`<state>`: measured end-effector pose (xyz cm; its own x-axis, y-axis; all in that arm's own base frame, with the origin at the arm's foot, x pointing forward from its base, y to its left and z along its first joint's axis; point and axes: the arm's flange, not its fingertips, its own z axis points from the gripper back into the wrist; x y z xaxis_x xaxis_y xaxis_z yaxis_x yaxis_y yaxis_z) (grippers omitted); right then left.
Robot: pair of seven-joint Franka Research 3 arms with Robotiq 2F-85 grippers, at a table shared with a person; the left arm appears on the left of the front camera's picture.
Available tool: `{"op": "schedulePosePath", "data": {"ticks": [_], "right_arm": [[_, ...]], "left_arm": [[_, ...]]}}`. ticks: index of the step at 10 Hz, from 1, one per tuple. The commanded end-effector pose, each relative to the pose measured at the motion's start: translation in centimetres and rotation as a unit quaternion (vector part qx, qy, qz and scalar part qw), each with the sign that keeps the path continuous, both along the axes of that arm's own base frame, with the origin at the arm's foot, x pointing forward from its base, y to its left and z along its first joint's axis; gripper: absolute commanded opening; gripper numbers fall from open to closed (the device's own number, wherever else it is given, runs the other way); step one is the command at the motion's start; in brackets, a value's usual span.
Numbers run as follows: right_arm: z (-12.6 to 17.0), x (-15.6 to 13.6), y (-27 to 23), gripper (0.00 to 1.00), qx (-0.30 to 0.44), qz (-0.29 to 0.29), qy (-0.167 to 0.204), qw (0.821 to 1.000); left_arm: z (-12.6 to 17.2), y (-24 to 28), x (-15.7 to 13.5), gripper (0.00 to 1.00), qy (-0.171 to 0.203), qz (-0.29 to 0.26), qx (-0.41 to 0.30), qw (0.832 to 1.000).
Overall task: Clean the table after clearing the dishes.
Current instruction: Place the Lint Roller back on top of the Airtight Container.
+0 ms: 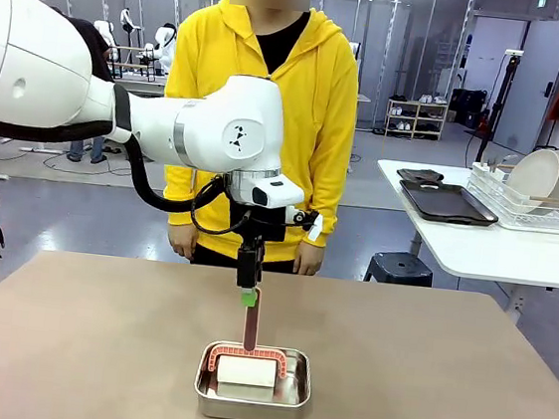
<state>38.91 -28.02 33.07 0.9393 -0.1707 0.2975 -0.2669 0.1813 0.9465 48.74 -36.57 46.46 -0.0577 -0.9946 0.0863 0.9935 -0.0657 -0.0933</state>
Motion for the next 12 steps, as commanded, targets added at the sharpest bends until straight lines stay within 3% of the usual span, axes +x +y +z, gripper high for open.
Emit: {"op": "schedulePosePath", "data": {"ticks": [1, 9, 11, 12], "right_arm": [[0.3, -0.2, 0.1, 1.0, 0.0, -0.001, -0.005, 1.0], [0.3, -0.2, 0.1, 1.0, 0.0, -0.001, -0.005, 1.0], [0.3, -0.2, 0.1, 1.0, 0.0, -0.001, -0.005, 1.0], [0.3, -0.2, 0.1, 1.0, 0.0, -0.001, -0.005, 1.0]], "left_arm": [[0.3, 0.1, -0.1, 1.0, 0.003, 0.002, -0.008, 1.0], [0.1, 0.0, 0.0, 1.0, 0.0, 0.0, 0.0, 1.0], [4.5, 1.7, 0.7, 1.0, 0.023, 0.041, -0.051, 0.998], [6.6, 3.5, 0.9, 1.0, 0.061, 0.076, -0.097, 0.99]]}}
